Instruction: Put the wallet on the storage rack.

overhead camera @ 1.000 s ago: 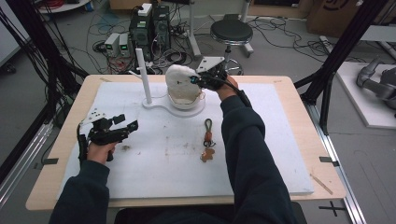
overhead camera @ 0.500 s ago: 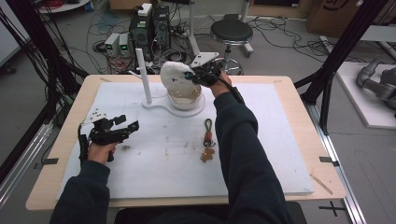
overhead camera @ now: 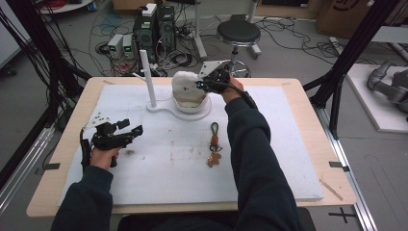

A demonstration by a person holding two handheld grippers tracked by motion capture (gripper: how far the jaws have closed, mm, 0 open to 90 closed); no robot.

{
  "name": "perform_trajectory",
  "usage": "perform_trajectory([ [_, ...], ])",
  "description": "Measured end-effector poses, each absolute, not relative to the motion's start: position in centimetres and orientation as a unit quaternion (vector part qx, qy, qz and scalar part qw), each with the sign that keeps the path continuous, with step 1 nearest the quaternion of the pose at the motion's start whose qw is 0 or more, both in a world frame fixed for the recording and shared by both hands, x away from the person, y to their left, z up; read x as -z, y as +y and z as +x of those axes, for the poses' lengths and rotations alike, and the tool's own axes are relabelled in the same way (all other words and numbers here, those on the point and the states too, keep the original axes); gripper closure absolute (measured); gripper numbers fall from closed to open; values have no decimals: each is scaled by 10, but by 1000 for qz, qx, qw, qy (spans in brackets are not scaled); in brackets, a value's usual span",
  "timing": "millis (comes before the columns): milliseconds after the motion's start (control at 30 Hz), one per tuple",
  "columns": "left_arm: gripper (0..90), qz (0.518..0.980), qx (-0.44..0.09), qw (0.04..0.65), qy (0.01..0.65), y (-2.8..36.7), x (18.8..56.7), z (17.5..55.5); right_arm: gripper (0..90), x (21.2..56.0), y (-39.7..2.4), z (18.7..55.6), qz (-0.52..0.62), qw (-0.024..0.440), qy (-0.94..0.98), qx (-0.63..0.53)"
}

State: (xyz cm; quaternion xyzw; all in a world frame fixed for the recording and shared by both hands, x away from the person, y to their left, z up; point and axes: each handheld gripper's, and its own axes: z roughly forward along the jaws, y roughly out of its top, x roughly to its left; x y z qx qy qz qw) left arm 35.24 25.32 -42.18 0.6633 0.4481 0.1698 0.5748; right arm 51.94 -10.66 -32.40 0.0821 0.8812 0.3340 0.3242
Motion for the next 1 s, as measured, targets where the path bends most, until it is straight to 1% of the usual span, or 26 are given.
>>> perform_trajectory([
  [133, 233, 665, -169, 573, 448, 252, 422, 352, 755, 338, -104, 519, 83, 311, 890, -323],
  [167, 232, 665, -168, 573, 448, 252, 422, 352, 725, 341, -102, 519, 85, 303, 894, -318],
  [233, 233, 664, -168, 573, 449, 253, 422, 352, 606, 344, -101, 519, 121, 278, 892, -335],
  [300, 232, 664, -167, 574, 450, 253, 422, 352, 584, 340, -105, 519, 151, 246, 877, -384],
  [333, 233, 664, -167, 574, 450, 253, 422, 352, 584, 340, -105, 519, 151, 246, 877, -384],
  [367, 233, 665, -167, 573, 449, 252, 422, 353, 582, 335, -110, 517, 168, 225, 854, -438],
  [400, 232, 665, -166, 574, 449, 251, 423, 353, 608, 333, -112, 517, 177, 210, 845, -458],
  [433, 233, 665, -166, 573, 449, 251, 423, 353, 657, 332, -113, 517, 179, 204, 838, -473],
  [500, 233, 666, -166, 573, 448, 251, 423, 353, 746, 332, -111, 517, 185, 199, 832, -484],
  [567, 233, 666, -165, 573, 448, 251, 422, 352, 756, 334, -109, 518, 186, 206, 837, -472],
  [600, 232, 666, -164, 573, 448, 251, 422, 352, 780, 339, -103, 518, 186, 209, 848, -450],
  [700, 233, 666, -164, 572, 450, 252, 422, 352, 782, 343, -100, 517, 188, 189, 861, -432],
  [767, 232, 665, -162, 573, 451, 252, 422, 352, 777, 342, -101, 516, 191, 185, 863, -429],
  [800, 233, 666, -163, 573, 450, 252, 422, 352, 766, 340, -103, 515, 193, 183, 863, -429],
  [833, 233, 666, -162, 572, 450, 253, 422, 352, 726, 338, -104, 514, 194, 180, 863, -431],
  [867, 233, 664, -162, 574, 451, 253, 422, 352, 647, 335, -107, 512, 197, 176, 862, -433],
  [933, 232, 663, -162, 574, 453, 253, 422, 352, 537, 331, -114, 509, 218, 163, 857, -438],
  [967, 233, 663, -162, 574, 453, 253, 422, 352, 497, 330, -119, 506, 225, 172, 853, -439],
  [1000, 233, 663, -162, 574, 452, 253, 422, 352, 492, 329, -125, 501, 228, 187, 846, -443],
])
